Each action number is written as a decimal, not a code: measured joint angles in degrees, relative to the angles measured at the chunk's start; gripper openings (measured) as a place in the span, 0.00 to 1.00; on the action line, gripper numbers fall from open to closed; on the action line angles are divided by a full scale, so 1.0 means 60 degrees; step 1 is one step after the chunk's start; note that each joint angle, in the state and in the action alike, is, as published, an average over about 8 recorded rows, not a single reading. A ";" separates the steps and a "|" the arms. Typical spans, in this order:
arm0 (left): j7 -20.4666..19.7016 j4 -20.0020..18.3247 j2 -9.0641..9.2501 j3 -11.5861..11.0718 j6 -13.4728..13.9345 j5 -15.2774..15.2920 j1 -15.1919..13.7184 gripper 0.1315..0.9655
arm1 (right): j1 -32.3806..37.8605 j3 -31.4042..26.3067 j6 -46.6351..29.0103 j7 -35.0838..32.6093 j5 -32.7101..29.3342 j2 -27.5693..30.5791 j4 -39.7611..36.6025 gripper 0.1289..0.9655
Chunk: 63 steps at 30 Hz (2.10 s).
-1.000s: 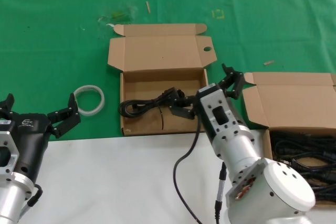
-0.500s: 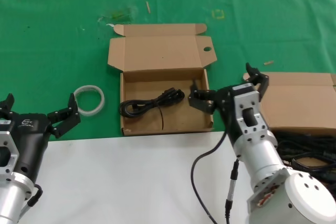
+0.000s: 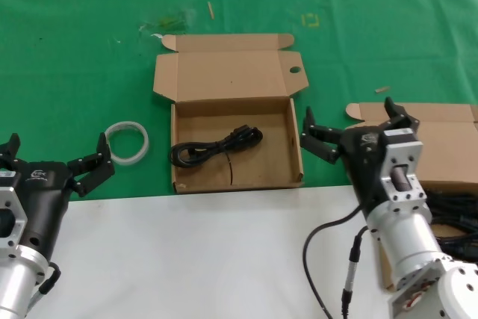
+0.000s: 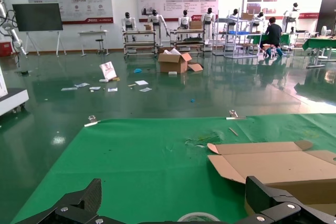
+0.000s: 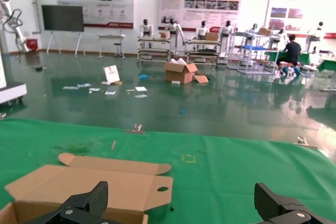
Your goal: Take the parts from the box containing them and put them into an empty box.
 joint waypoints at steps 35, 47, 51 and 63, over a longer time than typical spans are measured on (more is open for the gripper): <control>-0.0001 0.0000 0.0000 0.0000 0.0000 -0.0001 0.0000 1.00 | -0.1144 0.1787 -0.1439 0.3338 -0.2128 0.0000 0.0554 1.00; -0.0001 0.0000 0.0000 0.0000 0.0000 -0.0001 0.0000 1.00 | -0.1144 0.1787 -0.1439 0.3338 -0.2128 0.0000 0.0554 1.00; -0.0001 0.0000 0.0000 0.0000 0.0000 -0.0001 0.0000 1.00 | -0.1144 0.1787 -0.1439 0.3338 -0.2128 0.0000 0.0554 1.00; -0.0001 0.0000 0.0000 0.0000 0.0000 -0.0001 0.0000 1.00 | -0.1144 0.1787 -0.1439 0.3338 -0.2128 0.0000 0.0554 1.00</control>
